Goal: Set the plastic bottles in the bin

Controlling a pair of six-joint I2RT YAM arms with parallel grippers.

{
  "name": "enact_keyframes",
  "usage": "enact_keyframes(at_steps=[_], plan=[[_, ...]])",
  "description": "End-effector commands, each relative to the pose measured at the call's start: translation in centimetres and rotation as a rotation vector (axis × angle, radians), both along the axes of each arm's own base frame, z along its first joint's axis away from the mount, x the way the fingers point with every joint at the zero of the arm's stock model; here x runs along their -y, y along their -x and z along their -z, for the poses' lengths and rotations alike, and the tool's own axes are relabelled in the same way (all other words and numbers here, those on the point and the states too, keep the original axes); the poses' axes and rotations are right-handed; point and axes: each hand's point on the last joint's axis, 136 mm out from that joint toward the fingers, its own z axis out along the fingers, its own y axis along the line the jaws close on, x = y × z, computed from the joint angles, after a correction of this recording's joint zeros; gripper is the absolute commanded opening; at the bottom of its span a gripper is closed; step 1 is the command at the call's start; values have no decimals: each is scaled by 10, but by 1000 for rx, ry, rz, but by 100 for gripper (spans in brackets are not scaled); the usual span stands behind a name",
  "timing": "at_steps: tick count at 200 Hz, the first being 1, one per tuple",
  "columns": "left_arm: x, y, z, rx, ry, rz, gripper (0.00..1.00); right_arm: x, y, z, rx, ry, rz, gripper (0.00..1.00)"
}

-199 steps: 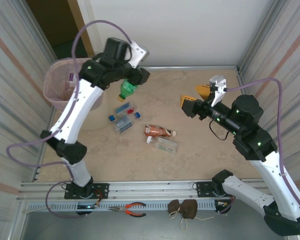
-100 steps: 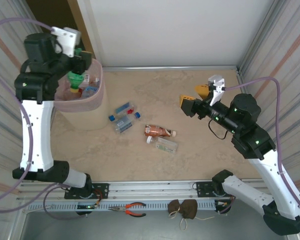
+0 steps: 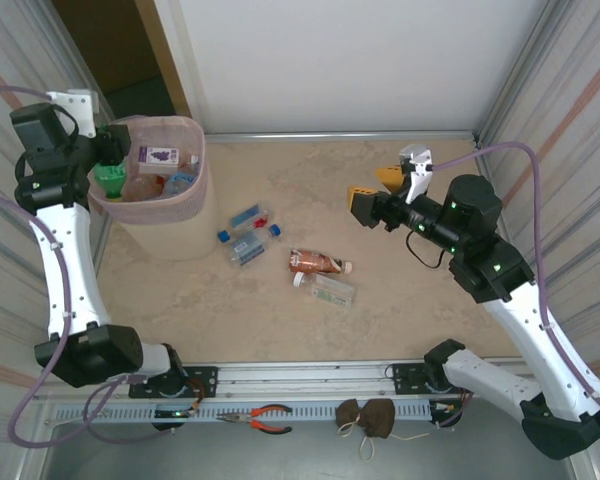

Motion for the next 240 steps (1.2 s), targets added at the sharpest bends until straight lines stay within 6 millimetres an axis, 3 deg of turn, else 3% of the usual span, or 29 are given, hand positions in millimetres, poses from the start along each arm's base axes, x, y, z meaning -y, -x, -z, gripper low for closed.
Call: enact_keyframes(at_steps=[1,78,131,155,193,240], plan=[[-5,-9,-1,59,19,1,49,-2,-1,-3,23,-11,-16,78],[-13,-28,103,-158,114,-23,49,1,-6,8,0,-12,-5,78],[-21,-43,148,-269,149,-39,54,7,-8,12,-11,-20,6,79],[-19,-44,138,-247,157,-31,61,9,-8,10,-7,-26,9,79],[-15,-38,96,-165,151,-26,76,10,-6,7,-6,-35,10,79],[-4,-27,58,-107,162,5,81,11,-3,4,-3,-44,8,78]])
